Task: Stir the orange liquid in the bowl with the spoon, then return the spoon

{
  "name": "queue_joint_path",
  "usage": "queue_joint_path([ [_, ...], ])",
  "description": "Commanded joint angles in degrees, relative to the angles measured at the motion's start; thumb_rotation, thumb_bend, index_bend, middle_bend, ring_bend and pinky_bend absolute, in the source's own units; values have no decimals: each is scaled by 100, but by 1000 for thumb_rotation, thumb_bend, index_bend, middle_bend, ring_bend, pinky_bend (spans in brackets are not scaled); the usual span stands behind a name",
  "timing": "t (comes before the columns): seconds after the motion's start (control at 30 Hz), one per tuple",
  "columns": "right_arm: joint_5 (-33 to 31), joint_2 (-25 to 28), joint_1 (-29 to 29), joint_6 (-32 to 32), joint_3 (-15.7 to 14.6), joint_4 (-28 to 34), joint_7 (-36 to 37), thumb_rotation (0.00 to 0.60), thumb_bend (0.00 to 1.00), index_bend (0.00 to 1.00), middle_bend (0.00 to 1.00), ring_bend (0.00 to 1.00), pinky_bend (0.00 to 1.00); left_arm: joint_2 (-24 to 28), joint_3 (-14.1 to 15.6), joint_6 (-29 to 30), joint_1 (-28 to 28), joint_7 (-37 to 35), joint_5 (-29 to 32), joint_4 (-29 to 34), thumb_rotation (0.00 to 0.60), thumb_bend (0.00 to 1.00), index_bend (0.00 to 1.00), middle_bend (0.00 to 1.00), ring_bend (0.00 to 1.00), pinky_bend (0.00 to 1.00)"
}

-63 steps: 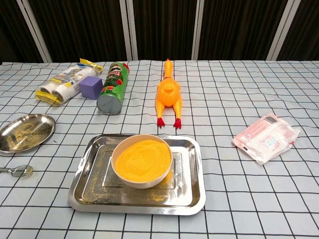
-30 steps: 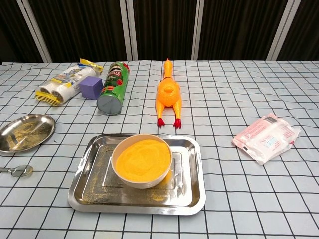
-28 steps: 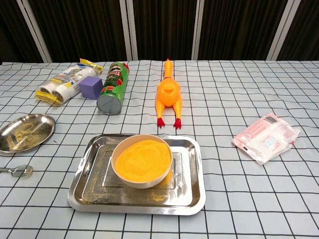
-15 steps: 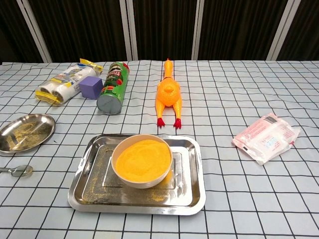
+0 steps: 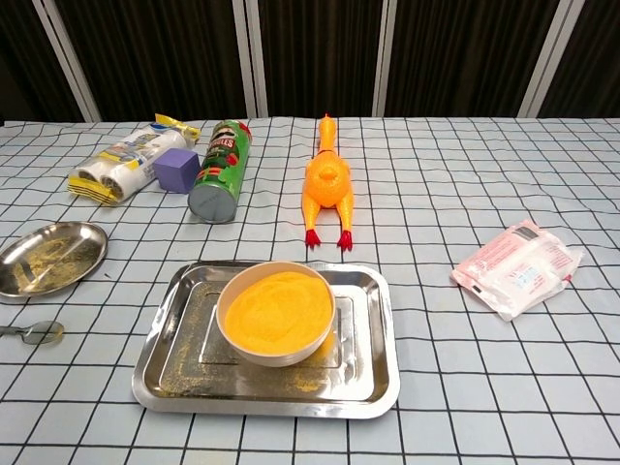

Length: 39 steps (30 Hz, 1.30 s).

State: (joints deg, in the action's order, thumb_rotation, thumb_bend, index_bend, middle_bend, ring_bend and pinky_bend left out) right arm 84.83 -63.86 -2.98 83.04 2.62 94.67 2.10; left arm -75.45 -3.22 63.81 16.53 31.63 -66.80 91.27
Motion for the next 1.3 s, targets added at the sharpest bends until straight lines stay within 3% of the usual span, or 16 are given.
queue_joint_path([
  [0.03,0,-1,0,0,0,0,4,600,405,0,0,0,0,-92,-18,-84,70,83,149,-32,600,461,470,1000,993,973],
  [0.73,-31,-12,-17,-42,5,-6,11,600,405,0,0,0,0,-648,50,-144,292,354,470,-434,600,479,492,1000,994,973],
  [1.3,-59,-1,-11,-59,-3,38,5,600,404,0,0,0,0,-774,105,-113,374,406,549,-536,600,494,508,1000,996,973],
])
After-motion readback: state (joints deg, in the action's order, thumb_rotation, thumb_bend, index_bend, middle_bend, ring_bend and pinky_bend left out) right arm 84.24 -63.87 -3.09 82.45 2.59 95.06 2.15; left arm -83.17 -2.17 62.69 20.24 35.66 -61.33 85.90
